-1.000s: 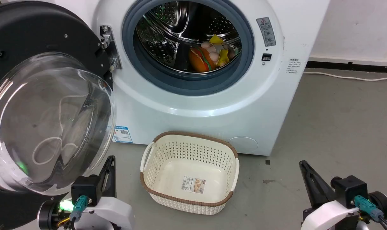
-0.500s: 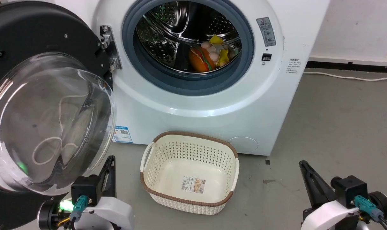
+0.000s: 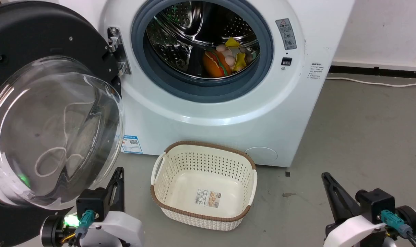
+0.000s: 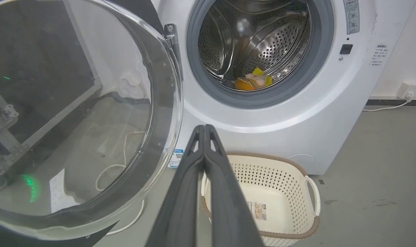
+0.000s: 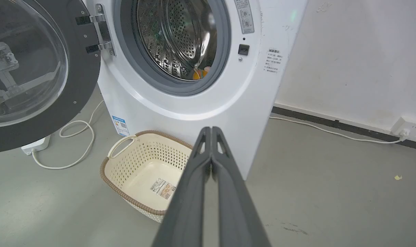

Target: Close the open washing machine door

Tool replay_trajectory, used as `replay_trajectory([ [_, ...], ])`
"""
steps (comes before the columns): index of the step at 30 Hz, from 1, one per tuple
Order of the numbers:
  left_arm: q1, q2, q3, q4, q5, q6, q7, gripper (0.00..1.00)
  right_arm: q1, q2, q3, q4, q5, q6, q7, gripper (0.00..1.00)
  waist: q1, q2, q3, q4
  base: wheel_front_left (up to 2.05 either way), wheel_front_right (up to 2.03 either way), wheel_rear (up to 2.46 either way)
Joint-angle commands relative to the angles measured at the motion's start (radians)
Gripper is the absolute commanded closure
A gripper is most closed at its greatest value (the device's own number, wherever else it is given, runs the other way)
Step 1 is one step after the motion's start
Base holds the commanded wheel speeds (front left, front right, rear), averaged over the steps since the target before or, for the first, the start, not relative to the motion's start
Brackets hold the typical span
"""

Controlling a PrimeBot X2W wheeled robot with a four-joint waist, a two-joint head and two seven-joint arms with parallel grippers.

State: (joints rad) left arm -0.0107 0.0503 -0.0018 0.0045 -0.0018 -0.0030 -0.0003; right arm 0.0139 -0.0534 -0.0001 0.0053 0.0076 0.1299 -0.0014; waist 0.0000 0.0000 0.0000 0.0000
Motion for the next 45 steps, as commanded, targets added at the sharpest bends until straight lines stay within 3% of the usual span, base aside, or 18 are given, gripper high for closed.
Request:
replay_trajectory([
  [1, 0.011, 0.000, 0.002, -0.005, 0.002, 0.003, 0.000, 1.00, -0.014, 0.003, 0.000, -0.005, -0.008, 0.001, 0.001, 1.00, 0.0000, 0.0000, 0.000, 0.000, 0.00, 0.00, 0.00],
  [22, 0.011, 0.000, 0.002, -0.005, 0.002, 0.003, 0.000, 1.00, -0.014, 0.003, 0.000, -0.005, -0.008, 0.001, 0.001, 1.00, 0.0000, 0.0000, 0.000, 0.000, 0.00, 0.00, 0.00],
  [23, 0.000, 0.000, 0.000, 0.000, 0.000, 0.000, 0.000, 0.00, 0.000, 0.000, 0.000, 0.000, 0.000, 0.000, 0.000, 0.00, 0.0000, 0.0000, 0.000, 0.000, 0.00, 0.00, 0.00],
  [24, 0.000, 0.000, 0.000, 0.000, 0.000, 0.000, -0.001, 1.00, 0.000, 0.000, 0.000, 0.000, 0.001, 0.000, -0.001, 1.00, 0.0000, 0.0000, 0.000, 0.000, 0.00, 0.00, 0.00],
  [25, 0.000, 0.000, 0.000, 0.001, 0.000, 0.000, 0.000, 0.00, 0.001, 0.000, 0.000, 0.001, 0.000, 0.000, 0.000, 0.00, 0.0000, 0.0000, 0.000, 0.000, 0.00, 0.00, 0.00],
  [45, 0.007, 0.006, -0.010, -0.013, -0.003, -0.003, -0.043, 0.00, 0.014, 0.000, -0.007, -0.005, 0.037, 0.000, -0.043, 0.00, 0.0000, 0.0000, -0.004, 0.040, 0.00, 0.00, 0.00],
])
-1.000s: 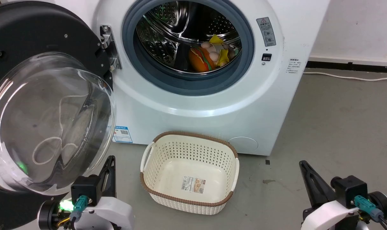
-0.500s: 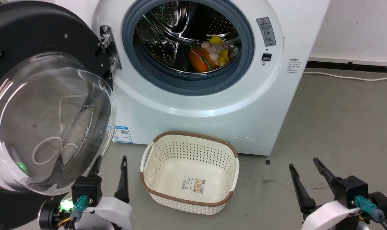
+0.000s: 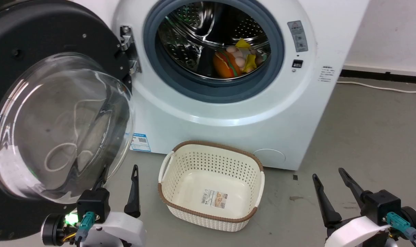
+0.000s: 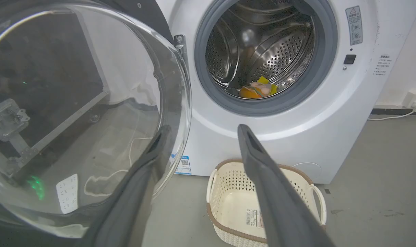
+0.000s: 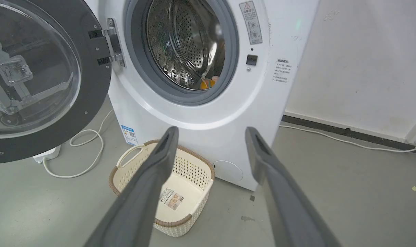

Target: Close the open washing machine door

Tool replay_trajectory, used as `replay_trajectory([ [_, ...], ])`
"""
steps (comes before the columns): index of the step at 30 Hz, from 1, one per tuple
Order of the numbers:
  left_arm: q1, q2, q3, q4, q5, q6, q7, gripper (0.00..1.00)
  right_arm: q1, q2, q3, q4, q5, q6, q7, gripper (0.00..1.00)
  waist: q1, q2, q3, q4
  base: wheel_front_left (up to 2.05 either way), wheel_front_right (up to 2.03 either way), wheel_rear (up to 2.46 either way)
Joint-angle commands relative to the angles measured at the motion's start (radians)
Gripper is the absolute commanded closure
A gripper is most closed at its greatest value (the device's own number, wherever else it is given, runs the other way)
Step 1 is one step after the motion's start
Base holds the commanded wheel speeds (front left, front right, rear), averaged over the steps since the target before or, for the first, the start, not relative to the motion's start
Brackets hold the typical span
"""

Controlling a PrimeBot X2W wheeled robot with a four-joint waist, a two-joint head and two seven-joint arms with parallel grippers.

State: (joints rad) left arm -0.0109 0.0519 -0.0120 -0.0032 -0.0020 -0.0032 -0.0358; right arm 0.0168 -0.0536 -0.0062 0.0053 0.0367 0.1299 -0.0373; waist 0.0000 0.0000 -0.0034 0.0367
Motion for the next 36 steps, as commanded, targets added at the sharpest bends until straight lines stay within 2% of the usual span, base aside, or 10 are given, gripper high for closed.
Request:
replay_trajectory([
  [1, 0.008, 0.004, 0.000, -0.006, -0.003, -0.003, -0.010, 0.00, 0.012, 0.001, 0.000, -0.006, 0.009, 0.000, -0.009, 0.00, 0.0000, 0.0000, -0.001, 0.008, 0.00, 0.00, 0.00],
  [10, 0.015, 0.009, -0.002, -0.009, -0.005, -0.005, -0.029, 0.00, 0.020, 0.001, 0.021, -0.007, 0.014, 0.000, -0.028, 0.00, 0.0000, 0.0000, -0.006, 0.066, 0.00, 0.00, 0.00],
  [13, 0.016, 0.011, -0.002, -0.007, -0.007, -0.007, -0.039, 0.00, 0.023, 0.001, 0.037, -0.004, 0.014, 0.000, -0.038, 0.00, 0.0000, 0.0000, -0.008, 0.105, 0.00, 0.00, 0.00],
  [36, 0.057, 0.011, 0.031, -0.056, -0.017, 0.012, -0.087, 0.00, -0.019, 0.002, 0.121, 0.042, 0.038, 0.000, -0.086, 0.00, 0.0000, 0.0000, 0.003, 0.208, 0.00, 0.00, 0.00],
])
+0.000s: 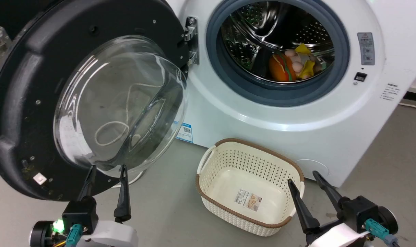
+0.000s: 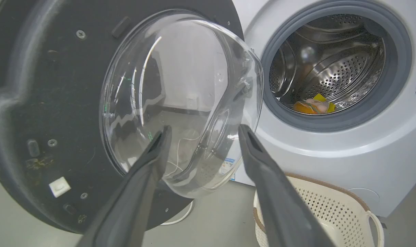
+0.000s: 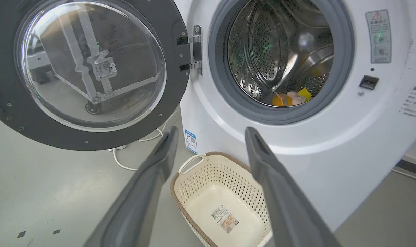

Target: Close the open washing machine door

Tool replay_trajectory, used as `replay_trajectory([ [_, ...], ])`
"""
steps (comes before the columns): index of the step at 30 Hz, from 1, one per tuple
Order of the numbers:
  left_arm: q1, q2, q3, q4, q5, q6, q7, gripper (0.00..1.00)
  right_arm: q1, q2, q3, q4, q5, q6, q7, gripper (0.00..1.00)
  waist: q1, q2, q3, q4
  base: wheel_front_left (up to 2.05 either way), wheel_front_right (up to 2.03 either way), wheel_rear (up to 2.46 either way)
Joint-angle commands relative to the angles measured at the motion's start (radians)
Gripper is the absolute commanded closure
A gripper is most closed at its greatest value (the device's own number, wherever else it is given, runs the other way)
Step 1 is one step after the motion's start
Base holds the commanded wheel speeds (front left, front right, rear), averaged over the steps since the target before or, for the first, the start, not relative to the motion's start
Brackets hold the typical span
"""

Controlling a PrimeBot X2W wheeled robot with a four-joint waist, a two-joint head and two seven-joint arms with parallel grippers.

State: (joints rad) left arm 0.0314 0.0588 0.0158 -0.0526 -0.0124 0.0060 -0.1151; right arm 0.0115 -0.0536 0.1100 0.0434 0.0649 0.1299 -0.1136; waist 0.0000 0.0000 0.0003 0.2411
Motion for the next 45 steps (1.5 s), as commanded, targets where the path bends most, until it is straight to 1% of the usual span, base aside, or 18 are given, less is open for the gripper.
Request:
replay_trajectory([
  [1, 0.014, 0.004, 0.003, -0.006, -0.007, 0.002, -0.008, 0.00, -0.014, 0.002, 0.005, 0.004, 0.010, 0.000, -0.010, 0.00, 0.0000, 0.0000, 0.000, 0.004, 0.00, 0.00, 0.00],
  [14, 0.022, 0.005, 0.015, -0.022, -0.006, 0.003, -0.035, 0.00, -0.012, 0.002, 0.041, 0.018, 0.019, 0.000, -0.037, 0.00, 0.0000, 0.0000, -0.005, 0.056, 0.00, 0.00, 0.00],
  [24, 0.030, 0.004, 0.024, -0.021, -0.019, -0.006, -0.056, 0.00, -0.007, 0.002, 0.061, 0.018, 0.028, 0.001, -0.058, 0.00, 0.0000, 0.0000, -0.005, 0.097, 0.00, 0.00, 0.00],
  [25, 0.030, 0.004, 0.026, -0.021, -0.021, -0.008, -0.058, 0.65, -0.006, 0.002, 0.062, 0.018, 0.029, 0.001, -0.060, 0.00, 0.0000, 0.0000, -0.005, 0.101, 0.00, 0.00, 0.00],
  [26, 0.030, 0.004, 0.026, -0.021, -0.022, -0.011, -0.060, 1.00, -0.005, 0.002, 0.062, 0.018, 0.030, 0.001, -0.062, 0.00, 0.0000, 0.0000, -0.005, 0.105, 0.00, 0.00, 0.00],
  [29, 0.025, 0.006, 0.027, -0.024, -0.026, -0.022, -0.066, 1.00, 0.001, 0.002, 0.059, 0.015, 0.033, 0.001, -0.068, 0.00, 0.0000, 0.0000, -0.005, 0.118, 0.00, 0.00, 0.00],
  [32, 0.007, 0.015, 0.041, -0.057, -0.026, -0.029, -0.073, 1.00, 0.010, 0.002, 0.050, 0.007, 0.034, 0.001, -0.074, 0.00, 0.0000, 0.0000, -0.001, 0.132, 0.00, 0.00, 0.00],
  [37, -0.034, 0.029, 0.090, -0.119, -0.058, -0.048, -0.083, 1.00, 0.023, 0.003, 0.040, -0.008, 0.029, 0.001, -0.085, 0.00, 0.0000, 0.0000, 0.030, 0.142, 0.00, 0.00, 0.00],
  [40, -0.076, 0.042, 0.148, -0.124, -0.114, -0.064, -0.089, 1.00, 0.015, 0.003, 0.047, -0.013, 0.016, 0.001, -0.091, 0.00, 0.0000, 0.0000, 0.062, 0.138, 0.00, 0.00, 0.00],
  [42, -0.116, 0.064, 0.193, -0.120, -0.157, -0.076, -0.093, 1.00, 0.006, 0.003, 0.051, -0.015, 0.006, 0.001, -0.095, 0.00, 0.0000, 0.0000, 0.081, 0.134, 0.00, 0.00, 0.00],
  [45, -0.190, 0.107, 0.261, -0.079, -0.256, -0.092, -0.094, 1.00, -0.012, 0.003, 0.054, -0.016, -0.005, 0.001, -0.101, 0.00, 0.0000, 0.0000, 0.110, 0.129, 0.00, 0.00, 0.00],
])
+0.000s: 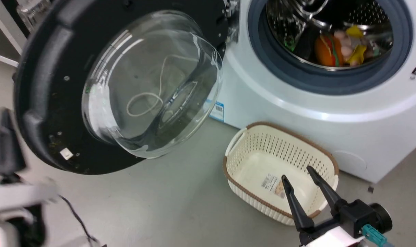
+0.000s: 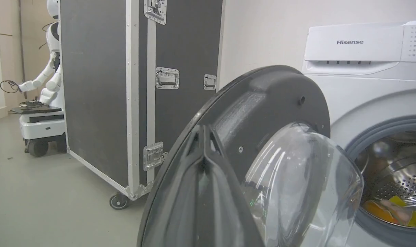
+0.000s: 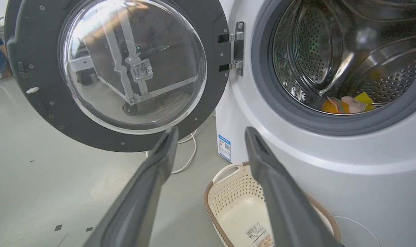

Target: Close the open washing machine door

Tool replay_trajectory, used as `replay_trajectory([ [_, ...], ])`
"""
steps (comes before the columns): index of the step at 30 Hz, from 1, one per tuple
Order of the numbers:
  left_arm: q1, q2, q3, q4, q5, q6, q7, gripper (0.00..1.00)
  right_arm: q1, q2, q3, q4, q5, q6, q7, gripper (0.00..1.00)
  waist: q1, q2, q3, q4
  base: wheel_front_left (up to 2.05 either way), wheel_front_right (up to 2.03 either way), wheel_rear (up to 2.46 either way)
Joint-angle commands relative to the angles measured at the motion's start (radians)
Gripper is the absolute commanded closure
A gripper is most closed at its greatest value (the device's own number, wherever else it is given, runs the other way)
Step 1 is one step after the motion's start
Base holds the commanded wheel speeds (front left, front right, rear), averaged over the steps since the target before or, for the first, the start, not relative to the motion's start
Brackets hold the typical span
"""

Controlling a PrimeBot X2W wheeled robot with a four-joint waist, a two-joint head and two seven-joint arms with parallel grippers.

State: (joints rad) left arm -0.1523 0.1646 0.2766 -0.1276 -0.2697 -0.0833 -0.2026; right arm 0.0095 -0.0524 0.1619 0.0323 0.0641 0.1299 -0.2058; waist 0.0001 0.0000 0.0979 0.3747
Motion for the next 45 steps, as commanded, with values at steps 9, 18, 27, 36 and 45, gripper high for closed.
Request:
replay_trajectory([
  [9, -0.307, 0.187, 0.182, 0.296, -0.362, -0.018, 0.182, 1.00, -0.070, -0.001, 0.036, -0.006, -0.008, 0.001, -0.028, 0.00, -0.0001, 0.0000, 0.077, -0.029, 0.00, 0.00, 0.00],
  [18, -0.502, 0.265, 0.286, 0.601, -0.717, -0.005, 0.544, 1.00, -0.077, -0.006, 0.053, 0.005, -0.003, 0.001, -0.047, 0.00, -0.0001, 0.0000, 0.102, -0.035, 0.00, 0.00, 0.00],
  [27, -0.497, 0.226, 0.294, 0.626, -0.975, -0.015, 0.907, 1.00, -0.071, -0.005, 0.061, 0.018, 0.004, 0.001, -0.056, 0.00, -0.0001, 0.0000, 0.080, -0.031, 0.00, 0.00, 0.00],
  [36, -0.355, 0.148, 0.244, 0.477, -1.069, 0.010, 1.132, 1.00, -0.048, -0.001, 0.048, 0.030, 0.008, 0.001, -0.056, 0.00, -0.0001, 0.0000, 0.027, -0.033, 0.00, 0.00, 0.00],
  [45, -0.197, 0.025, 0.203, 0.265, -1.140, 0.061, 1.249, 1.00, -0.018, 0.002, -0.010, 0.038, 0.010, 0.001, -0.056, 0.00, -0.0001, 0.0000, -0.034, -0.043, 0.00, 0.00, 0.00],
])
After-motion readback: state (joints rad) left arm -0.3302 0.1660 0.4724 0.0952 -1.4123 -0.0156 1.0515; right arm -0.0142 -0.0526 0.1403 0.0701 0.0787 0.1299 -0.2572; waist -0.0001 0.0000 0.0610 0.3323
